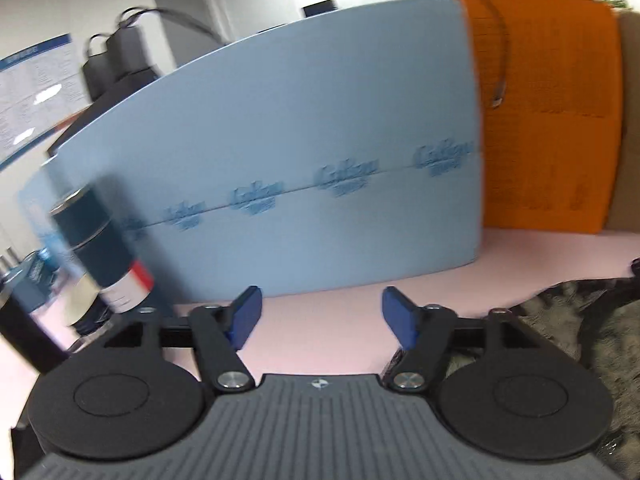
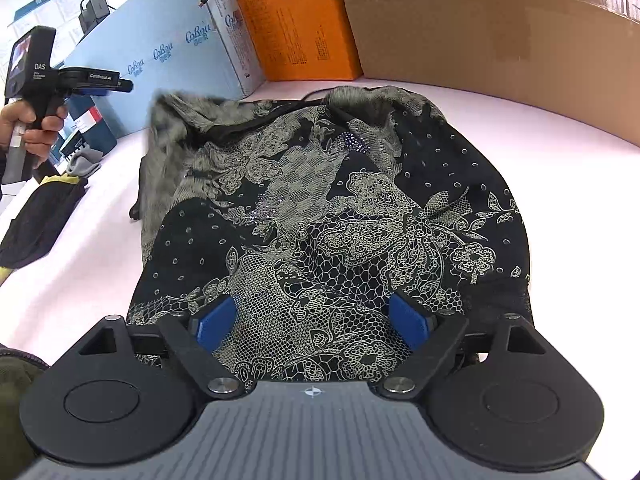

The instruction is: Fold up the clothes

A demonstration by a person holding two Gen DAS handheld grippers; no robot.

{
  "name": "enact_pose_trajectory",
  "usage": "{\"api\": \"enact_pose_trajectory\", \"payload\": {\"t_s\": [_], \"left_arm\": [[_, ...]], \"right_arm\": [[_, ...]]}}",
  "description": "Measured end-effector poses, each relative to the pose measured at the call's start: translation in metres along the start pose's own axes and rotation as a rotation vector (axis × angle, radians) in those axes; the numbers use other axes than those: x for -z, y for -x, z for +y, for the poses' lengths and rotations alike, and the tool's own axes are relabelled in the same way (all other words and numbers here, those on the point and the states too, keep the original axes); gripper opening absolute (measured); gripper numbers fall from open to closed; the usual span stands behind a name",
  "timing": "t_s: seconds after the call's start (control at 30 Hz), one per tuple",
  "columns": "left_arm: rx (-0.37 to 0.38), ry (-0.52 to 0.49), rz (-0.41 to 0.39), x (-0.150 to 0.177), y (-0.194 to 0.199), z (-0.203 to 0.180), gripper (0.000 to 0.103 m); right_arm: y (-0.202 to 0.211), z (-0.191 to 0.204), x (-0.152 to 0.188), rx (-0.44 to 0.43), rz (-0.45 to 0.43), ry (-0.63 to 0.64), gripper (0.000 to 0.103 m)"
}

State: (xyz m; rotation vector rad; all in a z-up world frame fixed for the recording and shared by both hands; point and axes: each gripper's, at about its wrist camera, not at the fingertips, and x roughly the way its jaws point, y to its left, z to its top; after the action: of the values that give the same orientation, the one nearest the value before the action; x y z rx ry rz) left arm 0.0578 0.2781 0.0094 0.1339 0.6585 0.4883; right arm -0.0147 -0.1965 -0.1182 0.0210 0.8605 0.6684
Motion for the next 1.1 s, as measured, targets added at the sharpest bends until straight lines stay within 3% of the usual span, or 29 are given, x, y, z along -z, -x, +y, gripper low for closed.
{"api": "enact_pose_trajectory", "payload": {"t_s": [0.03,0.17,0.27,0.37,0.47,0.6,0.63,0.7,0.73,0.87,0.97,1.0,1.1], "left_arm": [[0.014,0.008,0.024,0.006,0.001,0.003,0.065],[0.211,-0.067,0.098,0.054,0.027,-0.01,0.076],[0.357,-0.135,0.122,0.095,0.054,-0.031,0.079],[0.482,-0.132,0.168,0.119,0.071,-0.048,0.079],[0.523,-0.045,0.2,0.124,0.071,-0.063,0.079],[0.559,0.154,0.281,0.11,0.048,-0.072,0.075],[0.549,0.181,0.291,0.106,0.039,-0.075,0.068],[0.49,0.181,0.307,0.098,0.025,-0.083,0.009],[0.426,0.161,0.309,0.09,0.015,-0.084,0.003],[0.272,0.196,0.197,0.037,-0.001,-0.057,0.003],[0.186,0.203,0.041,-0.007,0.01,-0.028,0.005],[0.155,0.206,0.007,-0.018,0.013,-0.018,0.013],[0.191,0.174,0.093,-0.012,0.017,-0.008,0.042]], "right_arm": [[0.0,0.001,0.0,0.0,-0.001,0.003,0.086],[-0.005,0.007,0.0,0.003,0.008,0.038,0.099],[-0.009,0.015,0.0,0.018,0.028,0.084,0.102],[-0.008,0.022,0.0,0.033,0.036,0.128,0.102],[-0.004,0.023,0.004,0.036,0.032,0.124,0.102],[0.001,0.022,0.008,0.04,0.026,0.106,0.102],[0.001,0.022,0.009,0.041,0.024,0.103,0.102],[0.001,0.021,0.01,0.044,0.019,0.101,0.102],[0.0,0.021,0.011,0.046,0.014,0.101,0.103],[0.0,0.024,0.012,0.051,0.018,0.11,0.103],[0.002,0.028,0.013,0.027,0.03,0.129,0.103],[0.002,0.03,0.013,0.015,0.035,0.135,0.103],[0.007,0.033,0.016,-0.022,0.034,0.141,0.103]]}}
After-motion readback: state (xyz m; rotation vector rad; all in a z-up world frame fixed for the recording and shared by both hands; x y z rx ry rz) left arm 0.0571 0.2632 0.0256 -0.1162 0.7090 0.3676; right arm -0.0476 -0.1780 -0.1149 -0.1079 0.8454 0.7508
